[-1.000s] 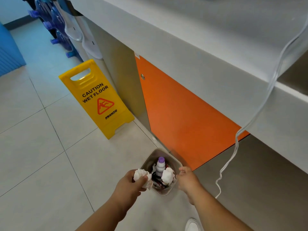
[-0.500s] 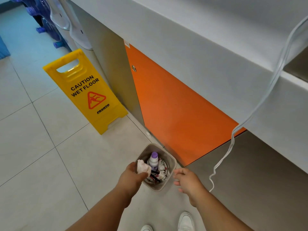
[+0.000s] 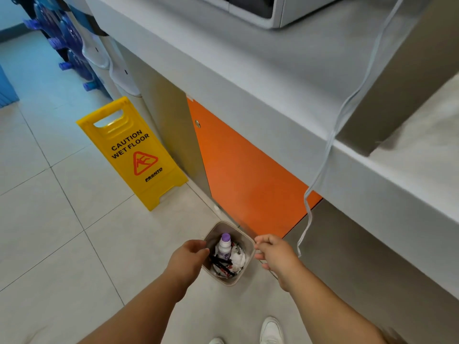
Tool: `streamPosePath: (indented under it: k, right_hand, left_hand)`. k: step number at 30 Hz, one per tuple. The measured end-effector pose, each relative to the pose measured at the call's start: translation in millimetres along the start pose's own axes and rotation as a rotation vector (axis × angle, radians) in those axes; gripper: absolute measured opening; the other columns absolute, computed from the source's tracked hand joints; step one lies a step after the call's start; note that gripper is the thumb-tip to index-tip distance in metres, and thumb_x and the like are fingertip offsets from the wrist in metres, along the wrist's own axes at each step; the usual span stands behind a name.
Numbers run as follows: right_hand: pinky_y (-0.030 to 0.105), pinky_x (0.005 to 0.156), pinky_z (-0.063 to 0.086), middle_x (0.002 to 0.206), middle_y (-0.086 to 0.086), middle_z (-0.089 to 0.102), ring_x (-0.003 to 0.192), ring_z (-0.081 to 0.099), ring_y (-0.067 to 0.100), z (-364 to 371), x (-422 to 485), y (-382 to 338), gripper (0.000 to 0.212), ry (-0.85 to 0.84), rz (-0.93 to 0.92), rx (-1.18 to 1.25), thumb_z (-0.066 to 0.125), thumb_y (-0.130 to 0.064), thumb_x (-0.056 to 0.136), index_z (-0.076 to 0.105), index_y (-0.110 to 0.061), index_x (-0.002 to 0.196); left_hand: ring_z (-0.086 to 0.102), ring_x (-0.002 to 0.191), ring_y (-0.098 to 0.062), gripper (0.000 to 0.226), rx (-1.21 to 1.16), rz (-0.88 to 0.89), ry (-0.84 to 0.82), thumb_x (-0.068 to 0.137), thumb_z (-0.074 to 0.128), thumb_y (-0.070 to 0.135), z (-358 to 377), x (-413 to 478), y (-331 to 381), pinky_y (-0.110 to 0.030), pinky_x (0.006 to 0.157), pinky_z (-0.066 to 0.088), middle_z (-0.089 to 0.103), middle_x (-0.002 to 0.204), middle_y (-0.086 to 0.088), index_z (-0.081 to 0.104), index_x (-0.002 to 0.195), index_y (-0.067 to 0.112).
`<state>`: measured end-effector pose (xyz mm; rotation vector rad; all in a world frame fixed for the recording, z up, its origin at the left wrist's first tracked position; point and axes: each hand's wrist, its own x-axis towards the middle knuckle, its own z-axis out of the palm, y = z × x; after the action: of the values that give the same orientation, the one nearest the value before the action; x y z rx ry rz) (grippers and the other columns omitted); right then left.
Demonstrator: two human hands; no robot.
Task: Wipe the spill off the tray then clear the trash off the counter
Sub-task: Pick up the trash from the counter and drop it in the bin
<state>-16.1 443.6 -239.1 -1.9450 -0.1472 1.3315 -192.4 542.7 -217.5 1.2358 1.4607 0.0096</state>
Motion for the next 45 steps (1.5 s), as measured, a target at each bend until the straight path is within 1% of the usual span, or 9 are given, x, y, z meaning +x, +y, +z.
streamPosePath:
  k: [4, 7, 11, 18, 22, 25, 30, 38, 45]
  right_hand:
    - [0.021, 0.062, 0.042, 0.095, 0.001, 0.064, 0.071, 0.056, 0.010, -14, -45, -24, 0.015, 0.011, -0.070, 0.014, 0.049, -0.011, 0.094, 0.061, -0.016, 0.101]
    - [0.020, 0.063, 0.043, 0.099, 0.002, 0.065, 0.071, 0.056, 0.010, -27, -83, -40, 0.015, 0.035, -0.128, 0.025, 0.049, -0.012, 0.095, 0.062, -0.016, 0.101]
    - [0.022, 0.065, 0.044, 0.102, 0.002, 0.067, 0.075, 0.058, 0.011, -46, -138, -59, 0.016, 0.067, -0.216, 0.019, 0.049, -0.012, 0.095, 0.062, -0.014, 0.105]
    - [0.025, 0.071, 0.047, 0.101, -0.003, 0.068, 0.084, 0.065, 0.011, -90, -215, -87, 0.016, 0.176, -0.378, 0.001, 0.048, -0.017, 0.096, 0.063, -0.021, 0.102]
    - [0.024, 0.069, 0.045, 0.096, -0.004, 0.069, 0.079, 0.064, 0.010, -117, -247, -90, 0.015, 0.267, -0.444, 0.062, 0.049, -0.015, 0.096, 0.063, -0.021, 0.098]
    - [0.023, 0.066, 0.045, 0.095, -0.002, 0.069, 0.075, 0.064, 0.010, -141, -266, -89, 0.015, 0.342, -0.477, 0.101, 0.051, -0.014, 0.095, 0.065, -0.017, 0.097]
    - [0.025, 0.069, 0.046, 0.095, -0.004, 0.069, 0.081, 0.065, 0.013, -191, -285, -86, 0.016, 0.428, -0.501, 0.131, 0.050, -0.017, 0.096, 0.065, -0.021, 0.098]
    - [0.025, 0.063, 0.046, 0.095, -0.002, 0.070, 0.079, 0.065, 0.014, -311, -301, -72, 0.017, 0.486, -0.560, 0.156, 0.050, -0.017, 0.095, 0.067, -0.020, 0.096]
    - [0.023, 0.066, 0.044, 0.096, 0.000, 0.070, 0.077, 0.064, 0.013, -436, -313, -43, 0.015, 0.583, -0.551, 0.161, 0.052, -0.014, 0.093, 0.066, -0.016, 0.097]
  left_hand:
    - [0.063, 0.099, -0.024, 0.022, -0.008, 0.048, -0.077, 0.092, 0.056, 0.017, -12, -32, 18, -0.027, 0.071, 0.046, 0.067, 0.103, -0.008, 0.061, 0.114, 0.016]
    - [0.064, 0.098, -0.027, 0.019, 0.017, 0.081, -0.130, 0.092, 0.056, 0.017, -20, -58, 30, -0.027, 0.068, 0.044, 0.069, 0.103, -0.011, 0.062, 0.110, 0.015]
    - [0.061, 0.081, -0.017, 0.016, 0.045, 0.160, -0.179, 0.093, 0.055, 0.013, -27, -88, 50, -0.020, 0.060, 0.042, 0.068, 0.101, -0.012, 0.062, 0.107, 0.012]
    - [0.056, 0.076, -0.015, 0.020, 0.167, 0.351, -0.252, 0.095, 0.051, 0.010, -24, -124, 96, -0.008, 0.050, 0.042, 0.063, 0.102, -0.011, 0.059, 0.114, 0.008]
    - [0.056, 0.081, -0.013, 0.023, 0.235, 0.455, -0.313, 0.095, 0.054, 0.013, -8, -145, 120, -0.008, 0.053, 0.040, 0.061, 0.102, -0.007, 0.059, 0.117, 0.009]
    - [0.058, 0.076, -0.011, 0.025, 0.302, 0.539, -0.354, 0.095, 0.053, 0.011, 10, -165, 138, -0.003, 0.050, 0.040, 0.063, 0.109, -0.014, 0.058, 0.118, 0.007]
    - [0.056, 0.054, 0.000, 0.020, 0.307, 0.706, -0.430, 0.094, 0.051, 0.008, 48, -207, 178, -0.007, 0.050, 0.040, 0.065, 0.095, -0.008, 0.061, 0.112, 0.012]
    - [0.062, 0.070, -0.004, 0.021, 0.348, 0.938, -0.485, 0.094, 0.051, 0.017, 147, -276, 246, -0.021, 0.067, 0.046, 0.069, 0.093, 0.002, 0.065, 0.106, 0.028]
    - [0.064, 0.072, -0.001, 0.023, 0.354, 0.917, -0.542, 0.094, 0.049, 0.015, 253, -308, 267, -0.013, 0.063, 0.044, 0.068, 0.094, 0.006, 0.065, 0.103, 0.029]
